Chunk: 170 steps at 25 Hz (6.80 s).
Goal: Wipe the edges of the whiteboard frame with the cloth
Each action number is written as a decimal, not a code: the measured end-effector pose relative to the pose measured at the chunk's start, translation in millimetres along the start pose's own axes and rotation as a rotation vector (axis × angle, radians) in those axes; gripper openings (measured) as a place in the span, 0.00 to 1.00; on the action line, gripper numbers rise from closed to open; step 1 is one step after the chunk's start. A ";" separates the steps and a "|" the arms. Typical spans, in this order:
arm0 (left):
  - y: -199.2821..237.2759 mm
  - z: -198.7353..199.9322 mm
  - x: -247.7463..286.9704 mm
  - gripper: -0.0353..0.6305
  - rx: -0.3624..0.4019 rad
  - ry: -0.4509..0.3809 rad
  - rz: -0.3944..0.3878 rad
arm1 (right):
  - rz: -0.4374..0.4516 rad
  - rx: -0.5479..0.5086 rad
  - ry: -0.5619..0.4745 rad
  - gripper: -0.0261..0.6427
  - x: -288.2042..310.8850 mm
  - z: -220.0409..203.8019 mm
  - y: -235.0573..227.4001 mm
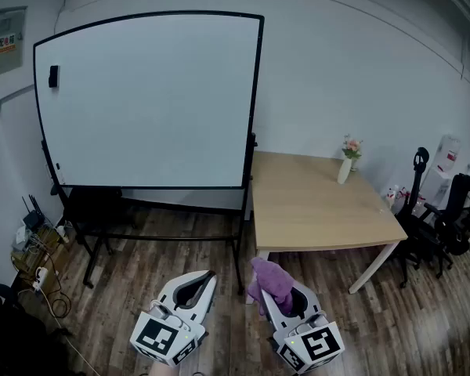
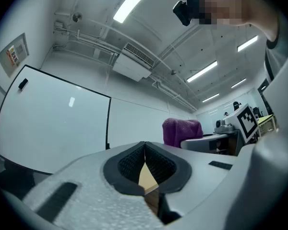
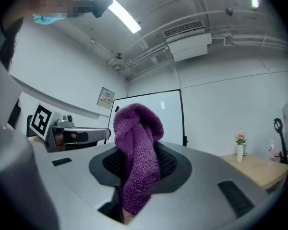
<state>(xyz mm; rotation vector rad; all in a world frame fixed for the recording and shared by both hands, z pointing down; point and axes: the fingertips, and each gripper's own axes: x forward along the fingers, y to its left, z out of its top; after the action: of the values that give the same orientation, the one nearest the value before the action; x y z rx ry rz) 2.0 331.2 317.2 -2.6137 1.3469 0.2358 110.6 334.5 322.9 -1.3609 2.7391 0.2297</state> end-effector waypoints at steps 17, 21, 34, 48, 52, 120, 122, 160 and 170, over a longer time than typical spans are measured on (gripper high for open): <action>13.0 -6.9 6.8 0.08 0.004 0.025 0.018 | -0.012 0.016 -0.009 0.20 13.0 -5.6 -6.8; 30.3 -11.8 13.0 0.08 0.002 0.026 0.008 | -0.042 0.034 -0.009 0.20 28.5 -10.0 -11.9; 101.7 -19.7 27.1 0.08 0.020 0.022 -0.070 | -0.118 0.041 -0.027 0.21 93.1 -15.8 1.5; 145.5 -43.6 64.6 0.08 -0.022 0.028 -0.072 | -0.135 0.033 0.004 0.21 139.0 -33.0 -21.5; 154.4 -47.3 94.3 0.08 -0.014 0.022 -0.059 | -0.120 0.036 -0.007 0.21 158.3 -35.0 -48.7; 368.8 -122.9 411.9 0.08 -0.011 -0.010 -0.074 | -0.167 0.057 -0.068 0.21 452.3 -72.9 -297.4; 376.7 -126.0 417.9 0.08 -0.014 -0.010 -0.085 | -0.180 0.042 -0.069 0.21 461.0 -71.4 -301.1; 411.1 -114.9 502.4 0.08 0.032 -0.046 0.074 | -0.112 -0.317 -0.303 0.20 624.1 215.1 -452.4; 419.4 -111.0 508.4 0.08 0.034 -0.044 0.088 | -0.140 -0.344 -0.343 0.19 642.8 244.5 -457.0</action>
<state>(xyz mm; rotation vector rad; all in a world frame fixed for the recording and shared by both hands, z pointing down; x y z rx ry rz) -42.8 -333.9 268.6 -2.5095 1.4402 0.2793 86.5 -402.1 -49.5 -1.4192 2.3833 0.8698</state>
